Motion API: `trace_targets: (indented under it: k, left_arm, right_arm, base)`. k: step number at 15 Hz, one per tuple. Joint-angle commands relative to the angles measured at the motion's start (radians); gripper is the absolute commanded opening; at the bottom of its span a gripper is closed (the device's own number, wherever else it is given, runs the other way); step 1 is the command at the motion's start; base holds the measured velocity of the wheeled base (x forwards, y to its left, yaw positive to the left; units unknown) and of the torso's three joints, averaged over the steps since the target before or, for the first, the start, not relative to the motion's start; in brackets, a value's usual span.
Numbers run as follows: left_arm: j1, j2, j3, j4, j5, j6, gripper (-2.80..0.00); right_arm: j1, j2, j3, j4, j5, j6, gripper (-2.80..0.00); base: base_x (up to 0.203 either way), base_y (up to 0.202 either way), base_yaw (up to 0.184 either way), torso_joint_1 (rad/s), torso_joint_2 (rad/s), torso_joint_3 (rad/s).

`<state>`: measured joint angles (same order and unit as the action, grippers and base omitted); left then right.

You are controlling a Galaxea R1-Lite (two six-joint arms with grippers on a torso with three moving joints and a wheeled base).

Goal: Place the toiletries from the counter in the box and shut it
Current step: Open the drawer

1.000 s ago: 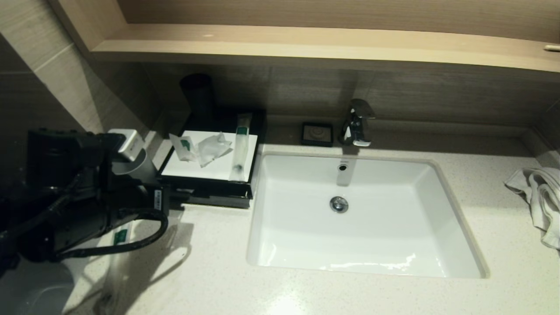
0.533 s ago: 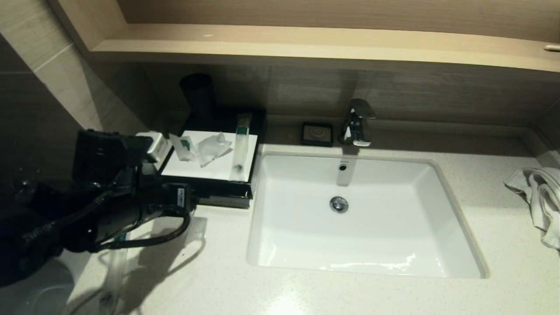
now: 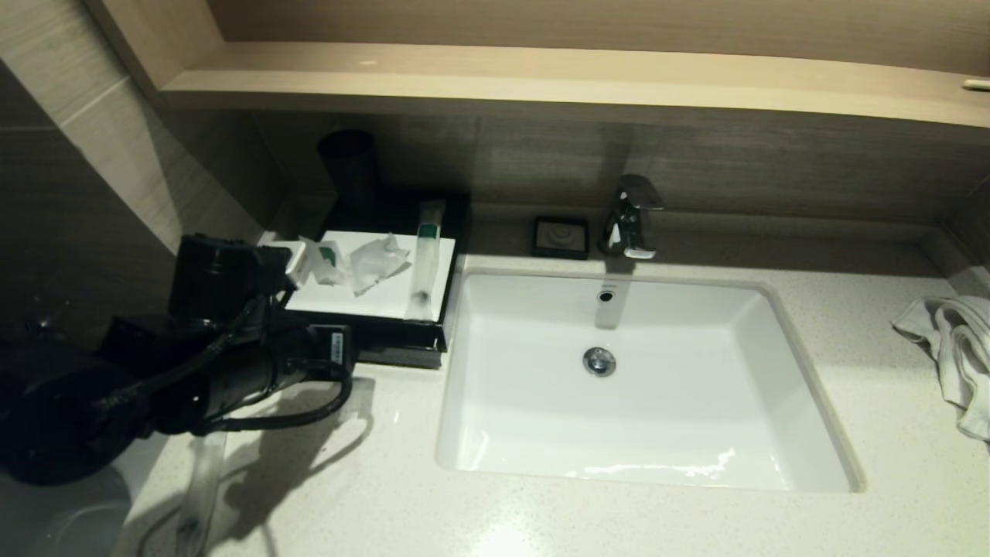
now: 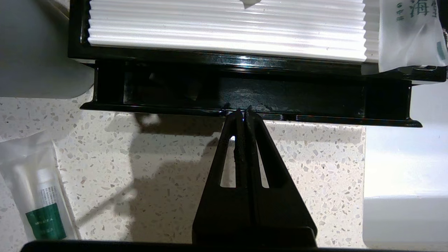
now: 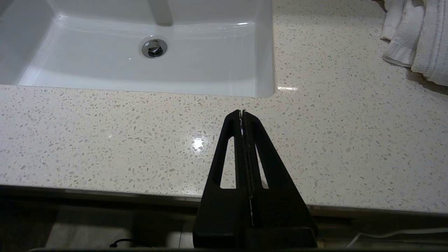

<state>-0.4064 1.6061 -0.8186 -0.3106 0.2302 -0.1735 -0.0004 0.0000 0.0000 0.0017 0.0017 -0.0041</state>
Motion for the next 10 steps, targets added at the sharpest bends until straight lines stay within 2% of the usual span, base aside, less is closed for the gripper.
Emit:
trace_targets:
  k: [1,5,7,10]
  left_arm:
    - [0.0,0.022,-0.009,-0.002,0.001,-0.01,-2.8]
    - [-0.002,0.042,-0.014,-0.009,0.001,-0.018,-2.8]
    - [-0.007,0.062,-0.012,-0.063,0.006,-0.018,-2.8]
    - [-0.014,0.078,-0.011,-0.076,0.017,-0.02,-2.8]
  right_arm:
    - [0.0,0.0,0.0,0.0,0.001,0.0,-2.8]
    - [0.0,0.0,0.0,0.0,0.001,0.0,-2.8]
    - [0.0,0.0,0.0,0.0,0.001,0.0,-2.8]
    - [-0.001,0.0,0.0,0.0,0.0,0.0,-2.8]
  base:
    - [0.0,0.0,0.0,0.0,0.0,0.0]
    - [0.0,0.0,0.0,0.0,0.0,0.0]
    - [0.0,0.0,0.0,0.0,0.0,0.0]
    - [0.0,0.0,0.0,0.0,0.0,0.0]
